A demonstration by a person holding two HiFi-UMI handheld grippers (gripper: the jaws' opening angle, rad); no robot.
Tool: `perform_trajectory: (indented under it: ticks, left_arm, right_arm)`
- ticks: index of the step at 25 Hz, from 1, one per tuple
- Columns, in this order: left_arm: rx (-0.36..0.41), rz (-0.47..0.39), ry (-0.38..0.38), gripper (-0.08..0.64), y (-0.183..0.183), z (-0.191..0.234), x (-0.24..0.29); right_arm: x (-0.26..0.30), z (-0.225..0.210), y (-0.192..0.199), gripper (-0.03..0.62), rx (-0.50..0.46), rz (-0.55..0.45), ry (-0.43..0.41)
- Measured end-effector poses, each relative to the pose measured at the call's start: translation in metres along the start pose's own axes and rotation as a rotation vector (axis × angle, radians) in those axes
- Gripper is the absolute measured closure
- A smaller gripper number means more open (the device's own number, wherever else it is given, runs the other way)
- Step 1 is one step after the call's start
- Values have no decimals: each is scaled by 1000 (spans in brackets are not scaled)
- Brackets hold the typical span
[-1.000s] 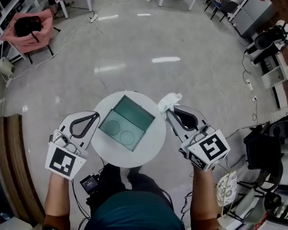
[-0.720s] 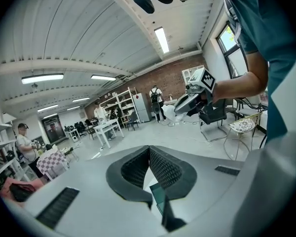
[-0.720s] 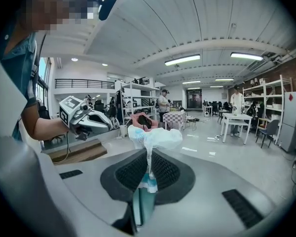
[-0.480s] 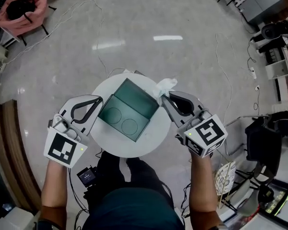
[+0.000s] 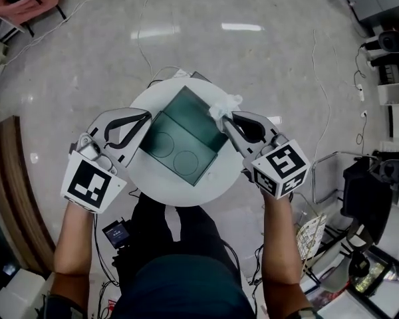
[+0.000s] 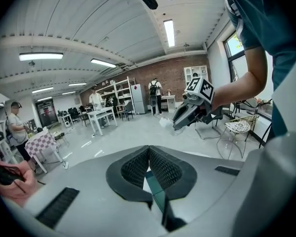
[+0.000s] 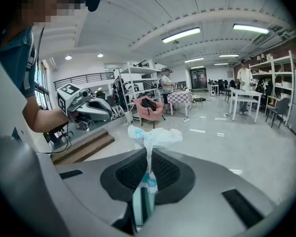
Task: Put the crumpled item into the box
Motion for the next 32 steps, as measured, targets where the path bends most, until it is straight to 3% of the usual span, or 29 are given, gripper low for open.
perform_trajectory:
  ticks: [22,32]
  left_arm:
    - [-98,84,68,541,79,-4,60]
    - [-110,109,93,541,84,-13,75]
  right_arm:
    - [99,-41,127,537,89,236,-82]
    - [111,-53,161,535,86,345,-86]
Point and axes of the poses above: the fingertips, and each gripper's own axes: x forward along the fingers, z to its left, y out of its underside, the point moved 5 cm from there along -x, backward along the fingers, and after that the axes turned 5 degrees about -y, right-handed, at the moved point
